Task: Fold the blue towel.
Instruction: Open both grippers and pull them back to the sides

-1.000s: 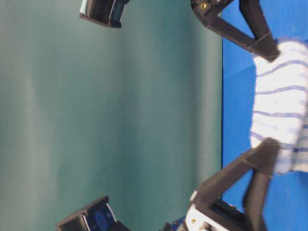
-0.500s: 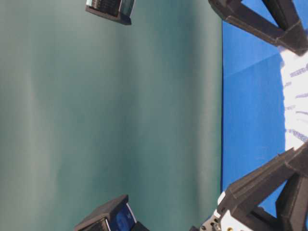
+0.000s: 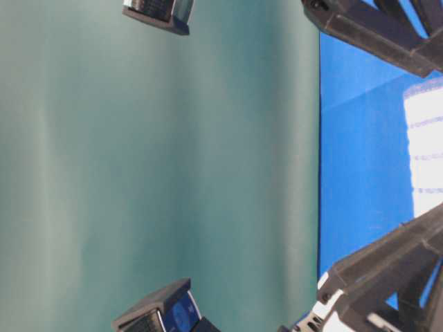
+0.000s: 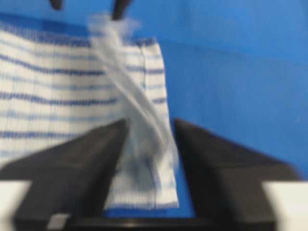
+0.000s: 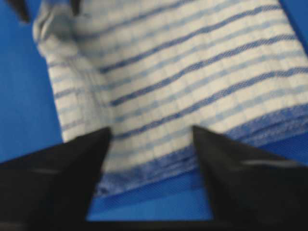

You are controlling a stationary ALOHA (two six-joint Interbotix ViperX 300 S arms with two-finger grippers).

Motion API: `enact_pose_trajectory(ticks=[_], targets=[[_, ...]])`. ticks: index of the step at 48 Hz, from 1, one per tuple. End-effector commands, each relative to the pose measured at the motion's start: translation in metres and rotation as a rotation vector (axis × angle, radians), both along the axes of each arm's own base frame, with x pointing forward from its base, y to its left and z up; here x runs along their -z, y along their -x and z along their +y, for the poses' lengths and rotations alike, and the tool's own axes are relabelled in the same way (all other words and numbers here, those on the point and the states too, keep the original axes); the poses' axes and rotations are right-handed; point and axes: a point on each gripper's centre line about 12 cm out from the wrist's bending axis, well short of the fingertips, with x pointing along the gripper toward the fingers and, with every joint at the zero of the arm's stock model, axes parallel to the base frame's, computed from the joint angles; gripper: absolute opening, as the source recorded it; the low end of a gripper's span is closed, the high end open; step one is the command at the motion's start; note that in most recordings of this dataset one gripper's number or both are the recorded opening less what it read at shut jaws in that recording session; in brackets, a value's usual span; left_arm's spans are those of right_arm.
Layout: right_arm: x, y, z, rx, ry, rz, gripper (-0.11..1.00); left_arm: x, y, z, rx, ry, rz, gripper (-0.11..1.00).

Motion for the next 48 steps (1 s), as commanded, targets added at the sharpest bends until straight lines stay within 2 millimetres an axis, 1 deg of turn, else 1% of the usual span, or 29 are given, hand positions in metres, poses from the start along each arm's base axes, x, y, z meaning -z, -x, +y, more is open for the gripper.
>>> enact_pose_trajectory(ticks=[1, 4, 6, 7, 8, 15, 20, 22, 27, 32, 38, 41, 48], targets=[[-0.012, -0.006, 0.001, 0.002, 0.002, -0.044, 0.87, -0.011, -0.002, 0.0, -0.002, 0.007, -0.031, 0.57], [-0.015, -0.006, 0.001, -0.002, 0.007, -0.052, 0.89, -0.013, -0.001, 0.0, 0.0, 0.005, -0.032, 0.75], [-0.018, -0.005, 0.001, -0.005, 0.01, -0.062, 0.87, -0.015, 0.0, 0.0, 0.002, 0.004, -0.032, 0.84], [-0.022, -0.004, 0.001, -0.008, 0.011, -0.071, 0.87, -0.018, 0.0, 0.001, 0.003, 0.001, -0.032, 0.87], [-0.024, -0.004, 0.001, -0.01, 0.013, -0.078, 0.86, -0.019, 0.001, 0.001, 0.002, 0.001, -0.029, 0.87], [-0.047, 0.005, -0.001, -0.039, 0.039, -0.135, 0.85, -0.038, 0.009, 0.004, 0.009, -0.005, -0.026, 0.77], [-0.066, 0.015, -0.003, -0.065, 0.073, -0.186, 0.85, -0.059, 0.018, 0.007, 0.014, -0.007, -0.041, 0.77], [-0.075, 0.022, -0.004, -0.077, 0.091, -0.214, 0.85, -0.066, 0.023, 0.008, 0.017, -0.013, -0.046, 0.77], [-0.092, 0.039, -0.009, -0.094, 0.126, -0.267, 0.84, -0.084, 0.037, 0.014, 0.022, -0.028, -0.08, 0.77], [-0.103, 0.059, -0.015, -0.1, 0.148, -0.314, 0.84, -0.1, 0.055, 0.019, 0.028, -0.049, -0.133, 0.77], [-0.113, 0.081, -0.021, -0.11, 0.164, -0.363, 0.84, -0.106, 0.078, 0.029, 0.012, -0.061, -0.171, 0.77], [-0.117, 0.092, -0.024, -0.114, 0.173, -0.39, 0.84, -0.106, 0.088, 0.035, -0.002, -0.062, -0.179, 0.77], [-0.12, 0.113, -0.028, -0.136, 0.214, -0.426, 0.84, -0.108, 0.114, 0.045, -0.025, -0.067, -0.215, 0.77]])
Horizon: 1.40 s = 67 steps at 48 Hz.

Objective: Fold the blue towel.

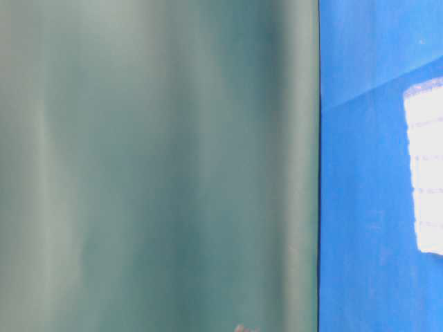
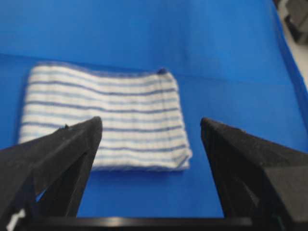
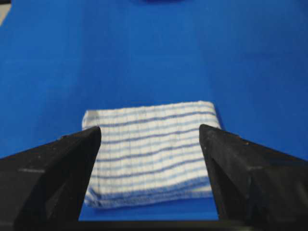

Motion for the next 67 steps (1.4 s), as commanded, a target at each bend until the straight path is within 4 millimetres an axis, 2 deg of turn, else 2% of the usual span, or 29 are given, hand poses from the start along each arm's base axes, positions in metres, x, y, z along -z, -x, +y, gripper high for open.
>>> enact_pose_trajectory(ticks=[1, 12, 18, 29, 42, 67], targets=[[-0.006, 0.01, -0.003, -0.005, 0.022, -0.038, 0.84, -0.011, 0.013, 0.005, -0.011, -0.002, -0.059, 0.77], [0.003, 0.038, -0.011, -0.005, 0.083, -0.078, 0.84, -0.013, 0.057, 0.016, -0.018, -0.064, -0.156, 0.77], [0.01, 0.046, -0.014, 0.006, 0.082, -0.077, 0.84, -0.011, 0.075, 0.017, -0.002, -0.126, -0.203, 0.77], [0.035, 0.056, -0.025, 0.069, 0.088, -0.036, 0.84, 0.009, 0.099, 0.023, -0.022, -0.148, -0.212, 0.77], [0.054, 0.063, -0.029, 0.102, 0.082, 0.004, 0.84, 0.03, 0.112, 0.026, -0.031, -0.147, -0.2, 0.75], [0.059, 0.064, -0.03, 0.108, 0.077, 0.019, 0.84, 0.033, 0.119, 0.028, -0.045, -0.145, -0.228, 0.75]])
